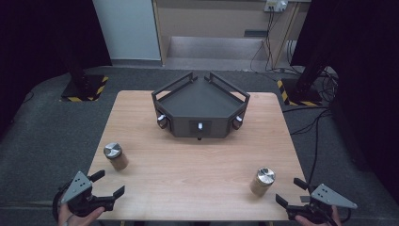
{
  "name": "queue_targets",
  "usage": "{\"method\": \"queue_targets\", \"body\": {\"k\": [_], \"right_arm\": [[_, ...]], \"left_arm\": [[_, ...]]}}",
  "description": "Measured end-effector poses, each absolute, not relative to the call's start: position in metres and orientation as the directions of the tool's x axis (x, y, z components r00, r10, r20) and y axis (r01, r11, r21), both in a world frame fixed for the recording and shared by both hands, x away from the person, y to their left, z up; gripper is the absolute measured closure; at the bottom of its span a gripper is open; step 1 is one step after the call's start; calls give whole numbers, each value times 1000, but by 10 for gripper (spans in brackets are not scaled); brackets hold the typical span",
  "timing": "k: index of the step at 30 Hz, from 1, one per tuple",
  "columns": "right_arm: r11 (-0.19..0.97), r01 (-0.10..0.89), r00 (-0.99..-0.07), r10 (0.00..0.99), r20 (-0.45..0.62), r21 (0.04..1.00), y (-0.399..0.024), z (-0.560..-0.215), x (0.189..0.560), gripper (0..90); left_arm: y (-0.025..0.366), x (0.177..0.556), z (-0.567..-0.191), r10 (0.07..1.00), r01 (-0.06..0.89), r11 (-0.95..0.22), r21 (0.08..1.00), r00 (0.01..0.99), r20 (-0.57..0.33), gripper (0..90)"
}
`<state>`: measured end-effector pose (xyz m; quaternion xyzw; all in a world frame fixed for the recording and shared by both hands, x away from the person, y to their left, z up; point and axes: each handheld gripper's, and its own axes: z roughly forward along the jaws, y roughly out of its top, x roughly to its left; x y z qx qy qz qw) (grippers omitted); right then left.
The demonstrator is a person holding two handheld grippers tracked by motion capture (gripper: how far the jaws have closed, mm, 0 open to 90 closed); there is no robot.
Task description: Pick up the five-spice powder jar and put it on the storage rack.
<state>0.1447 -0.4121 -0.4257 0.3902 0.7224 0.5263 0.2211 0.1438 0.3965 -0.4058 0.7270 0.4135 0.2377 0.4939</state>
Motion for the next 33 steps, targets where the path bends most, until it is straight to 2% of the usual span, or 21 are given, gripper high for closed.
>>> {"method": "queue_targets", "body": {"k": [33], "right_arm": [[134, 336, -609, 786, 106, 932, -412, -425, 145, 47]], "left_arm": [[396, 142, -406, 839, 359, -168, 918, 541, -58, 29]]}}
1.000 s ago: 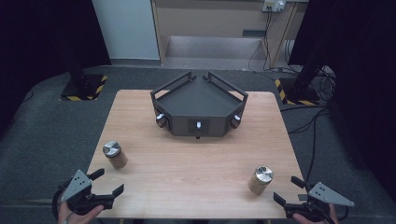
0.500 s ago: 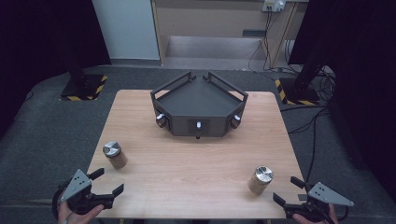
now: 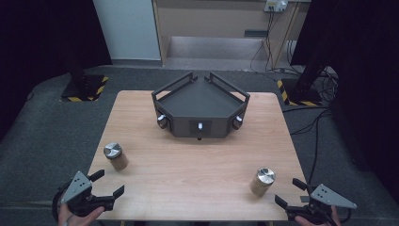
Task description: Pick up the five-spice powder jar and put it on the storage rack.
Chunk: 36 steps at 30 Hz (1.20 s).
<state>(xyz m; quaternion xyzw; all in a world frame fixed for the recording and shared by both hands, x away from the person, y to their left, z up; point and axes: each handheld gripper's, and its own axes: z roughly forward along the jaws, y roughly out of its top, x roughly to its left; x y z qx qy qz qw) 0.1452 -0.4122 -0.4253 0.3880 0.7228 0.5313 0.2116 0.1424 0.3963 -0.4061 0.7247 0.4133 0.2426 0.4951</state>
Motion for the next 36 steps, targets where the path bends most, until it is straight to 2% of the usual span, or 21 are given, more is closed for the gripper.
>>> {"method": "queue_targets", "body": {"k": [14, 21, 36], "right_arm": [[138, 329, -607, 789, 97, 934, -412, -425, 143, 45], [139, 328, -602, 793, 94, 934, -411, -425, 143, 46], [137, 331, -597, 797, 95, 934, -411, -425, 143, 46]], "left_arm": [[395, 141, -405, 838, 358, -173, 917, 543, -53, 27], [398, 138, -404, 841, 361, -134, 923, 534, -87, 27], [402, 134, -372, 816, 362, -190, 913, 575, -58, 27]]}}
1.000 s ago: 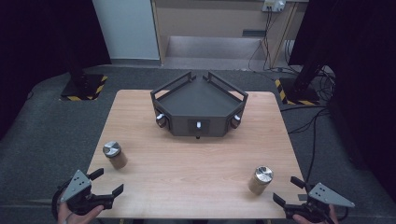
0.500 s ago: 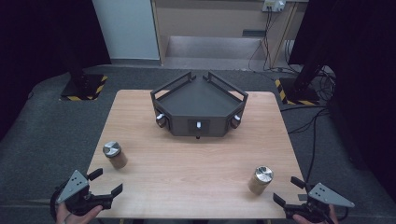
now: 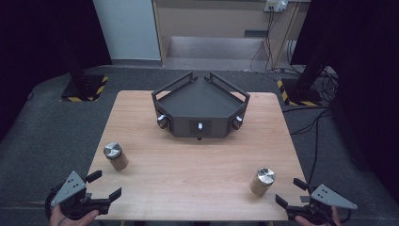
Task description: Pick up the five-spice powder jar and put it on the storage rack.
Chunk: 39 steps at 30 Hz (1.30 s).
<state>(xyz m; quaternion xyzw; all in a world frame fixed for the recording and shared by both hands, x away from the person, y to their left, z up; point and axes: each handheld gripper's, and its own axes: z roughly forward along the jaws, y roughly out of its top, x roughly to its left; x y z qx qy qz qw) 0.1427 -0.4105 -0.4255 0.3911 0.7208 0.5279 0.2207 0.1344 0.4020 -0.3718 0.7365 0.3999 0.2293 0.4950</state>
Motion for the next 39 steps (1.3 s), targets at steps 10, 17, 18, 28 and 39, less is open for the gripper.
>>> {"method": "queue_targets", "body": {"k": [10, 17, 18, 28, 39], "right_arm": [[141, 329, -609, 787, 95, 934, -410, -426, 144, 40], [140, 330, -611, 786, 98, 934, -410, -426, 145, 31], [140, 330, -612, 785, 98, 934, -411, -426, 145, 32], [138, 327, -610, 786, 97, 935, -411, -426, 145, 26], [138, 323, -611, 786, 95, 936, -411, -427, 145, 27]], "left_arm": [[421, 151, -341, 801, 397, -248, 884, 597, -43, 26], [434, 160, -326, 814, 412, -259, 874, 580, -32, 26], [436, 161, -324, 816, 414, -254, 874, 577, -36, 26], [447, 178, -312, 820, 444, -254, 859, 570, -52, 24], [452, 197, -307, 826, 468, -267, 842, 561, -50, 28]]}}
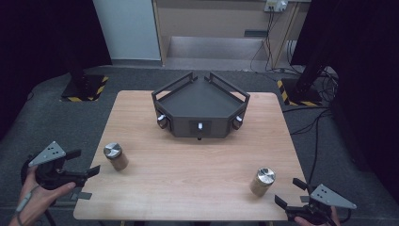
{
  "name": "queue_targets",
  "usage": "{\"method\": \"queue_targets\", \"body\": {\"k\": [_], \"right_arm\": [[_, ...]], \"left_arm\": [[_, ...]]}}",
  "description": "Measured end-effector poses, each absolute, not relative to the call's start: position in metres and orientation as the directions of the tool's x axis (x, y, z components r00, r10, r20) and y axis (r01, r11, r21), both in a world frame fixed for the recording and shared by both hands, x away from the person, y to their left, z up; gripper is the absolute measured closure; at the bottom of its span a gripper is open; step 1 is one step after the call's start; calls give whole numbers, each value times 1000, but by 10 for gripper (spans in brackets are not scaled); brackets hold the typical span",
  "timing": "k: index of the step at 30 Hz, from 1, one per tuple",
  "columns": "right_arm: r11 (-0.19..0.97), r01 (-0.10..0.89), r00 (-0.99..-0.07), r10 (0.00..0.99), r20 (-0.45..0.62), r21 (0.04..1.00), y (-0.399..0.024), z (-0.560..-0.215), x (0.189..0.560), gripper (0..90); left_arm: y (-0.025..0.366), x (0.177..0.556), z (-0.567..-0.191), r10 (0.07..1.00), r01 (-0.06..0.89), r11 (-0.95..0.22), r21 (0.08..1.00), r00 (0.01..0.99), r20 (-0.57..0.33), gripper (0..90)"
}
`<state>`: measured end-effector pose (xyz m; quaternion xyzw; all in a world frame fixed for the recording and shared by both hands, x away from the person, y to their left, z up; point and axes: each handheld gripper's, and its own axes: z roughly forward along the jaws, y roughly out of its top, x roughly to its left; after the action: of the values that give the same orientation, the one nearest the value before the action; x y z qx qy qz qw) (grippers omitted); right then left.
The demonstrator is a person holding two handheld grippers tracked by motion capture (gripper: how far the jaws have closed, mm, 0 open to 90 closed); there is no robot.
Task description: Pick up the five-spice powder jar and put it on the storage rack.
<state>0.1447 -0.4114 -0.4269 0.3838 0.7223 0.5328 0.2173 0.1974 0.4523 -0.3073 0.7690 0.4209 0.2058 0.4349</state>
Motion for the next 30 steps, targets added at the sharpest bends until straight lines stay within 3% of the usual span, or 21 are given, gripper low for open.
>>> {"method": "queue_targets", "body": {"k": [30], "right_arm": [[140, 319, -606, 790, 88, 938, -411, -427, 143, 31]], "left_arm": [[445, 258, -327, 827, 535, -314, 784, 560, -51, 54]]}}
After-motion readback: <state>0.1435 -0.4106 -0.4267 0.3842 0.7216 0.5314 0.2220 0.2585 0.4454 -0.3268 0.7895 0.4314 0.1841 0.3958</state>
